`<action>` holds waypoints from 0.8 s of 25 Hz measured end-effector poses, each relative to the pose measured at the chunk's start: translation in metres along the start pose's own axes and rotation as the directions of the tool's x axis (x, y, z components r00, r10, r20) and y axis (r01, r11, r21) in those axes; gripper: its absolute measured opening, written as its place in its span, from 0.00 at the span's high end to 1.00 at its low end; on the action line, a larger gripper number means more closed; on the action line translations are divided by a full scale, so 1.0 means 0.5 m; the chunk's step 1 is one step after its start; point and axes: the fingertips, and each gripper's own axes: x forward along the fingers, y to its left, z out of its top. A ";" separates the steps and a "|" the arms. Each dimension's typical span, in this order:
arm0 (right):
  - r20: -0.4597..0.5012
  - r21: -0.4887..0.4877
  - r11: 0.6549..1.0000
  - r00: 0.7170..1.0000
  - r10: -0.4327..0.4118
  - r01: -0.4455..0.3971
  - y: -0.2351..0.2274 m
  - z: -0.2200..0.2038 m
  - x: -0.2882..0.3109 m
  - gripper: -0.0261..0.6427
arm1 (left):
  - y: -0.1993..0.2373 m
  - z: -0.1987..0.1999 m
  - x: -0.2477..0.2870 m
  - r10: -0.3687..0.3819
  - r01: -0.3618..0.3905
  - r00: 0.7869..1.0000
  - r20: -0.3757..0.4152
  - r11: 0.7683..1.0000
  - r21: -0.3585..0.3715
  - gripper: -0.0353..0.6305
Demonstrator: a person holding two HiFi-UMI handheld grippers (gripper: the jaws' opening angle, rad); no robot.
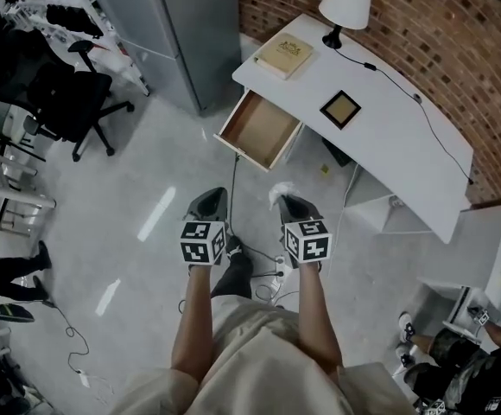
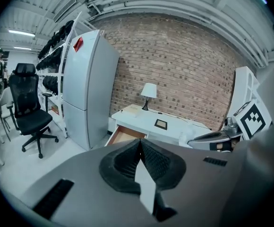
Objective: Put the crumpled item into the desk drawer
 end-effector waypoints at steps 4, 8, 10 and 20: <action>-0.004 0.011 1.000 1.000 -0.021 0.021 -0.014 0.054 0.076 0.92 | 0.055 0.032 0.073 -0.034 0.034 0.999 -0.022 0.999 0.000 0.92; -0.027 0.009 0.999 0.999 -0.041 0.042 -0.035 0.092 0.147 0.92 | 0.111 0.070 0.143 -0.046 0.045 0.999 -0.028 0.999 -0.012 0.92; -0.038 0.015 0.998 0.998 -0.053 0.053 -0.045 0.109 0.181 0.92 | 0.137 0.089 0.173 -0.053 0.053 0.998 -0.031 0.999 -0.011 0.92; -0.056 0.051 0.994 0.994 -0.097 0.100 -0.057 0.182 0.312 0.92 | 0.263 0.164 0.267 -0.045 0.045 0.999 -0.009 0.996 -0.075 0.92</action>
